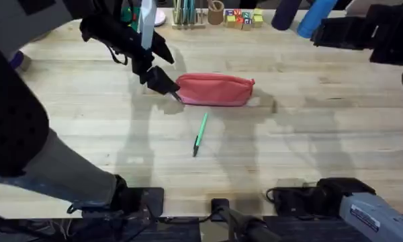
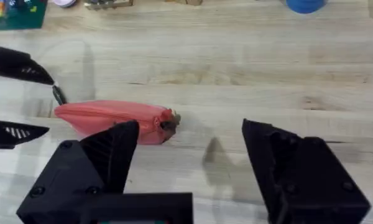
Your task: Unzip the bag, pick up the pens from the table one at a time and place them inside, then zip the bag closed.
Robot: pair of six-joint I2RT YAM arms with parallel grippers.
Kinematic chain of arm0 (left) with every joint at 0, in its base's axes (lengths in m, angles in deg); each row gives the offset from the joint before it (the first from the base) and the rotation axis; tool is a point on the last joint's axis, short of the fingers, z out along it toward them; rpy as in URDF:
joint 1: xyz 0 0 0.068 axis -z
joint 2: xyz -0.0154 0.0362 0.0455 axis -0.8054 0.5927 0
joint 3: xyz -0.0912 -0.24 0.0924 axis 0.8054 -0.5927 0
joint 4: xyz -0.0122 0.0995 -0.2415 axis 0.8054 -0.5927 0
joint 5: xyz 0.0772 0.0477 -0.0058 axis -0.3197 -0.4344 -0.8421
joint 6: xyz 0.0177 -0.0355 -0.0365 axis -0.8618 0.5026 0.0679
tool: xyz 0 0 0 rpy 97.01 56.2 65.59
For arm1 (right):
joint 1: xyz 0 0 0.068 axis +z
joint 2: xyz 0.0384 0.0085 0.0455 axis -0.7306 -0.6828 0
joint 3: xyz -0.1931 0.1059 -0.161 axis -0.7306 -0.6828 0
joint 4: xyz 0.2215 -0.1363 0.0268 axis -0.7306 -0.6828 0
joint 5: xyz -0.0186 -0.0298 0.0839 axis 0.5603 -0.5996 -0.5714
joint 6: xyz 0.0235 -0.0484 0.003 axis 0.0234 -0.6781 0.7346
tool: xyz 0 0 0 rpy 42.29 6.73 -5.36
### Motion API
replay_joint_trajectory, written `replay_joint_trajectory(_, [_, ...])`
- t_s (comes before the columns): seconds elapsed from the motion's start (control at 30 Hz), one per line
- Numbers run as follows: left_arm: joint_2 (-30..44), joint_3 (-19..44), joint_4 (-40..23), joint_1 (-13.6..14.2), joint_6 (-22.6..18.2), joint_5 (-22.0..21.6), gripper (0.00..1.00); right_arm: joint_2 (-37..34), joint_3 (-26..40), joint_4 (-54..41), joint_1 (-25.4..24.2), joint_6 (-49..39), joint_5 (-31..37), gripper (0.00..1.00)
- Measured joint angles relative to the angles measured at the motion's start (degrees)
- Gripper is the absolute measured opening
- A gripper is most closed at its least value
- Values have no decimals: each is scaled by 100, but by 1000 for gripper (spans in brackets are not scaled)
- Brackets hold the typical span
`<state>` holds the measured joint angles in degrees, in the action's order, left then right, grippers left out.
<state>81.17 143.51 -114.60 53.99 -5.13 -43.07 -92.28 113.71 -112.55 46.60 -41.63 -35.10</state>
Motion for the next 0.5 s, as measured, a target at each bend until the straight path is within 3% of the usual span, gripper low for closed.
replay_joint_trajectory(0.5, [526,2,275,240,-1,193,993,0,0,0,0,0,0,996])
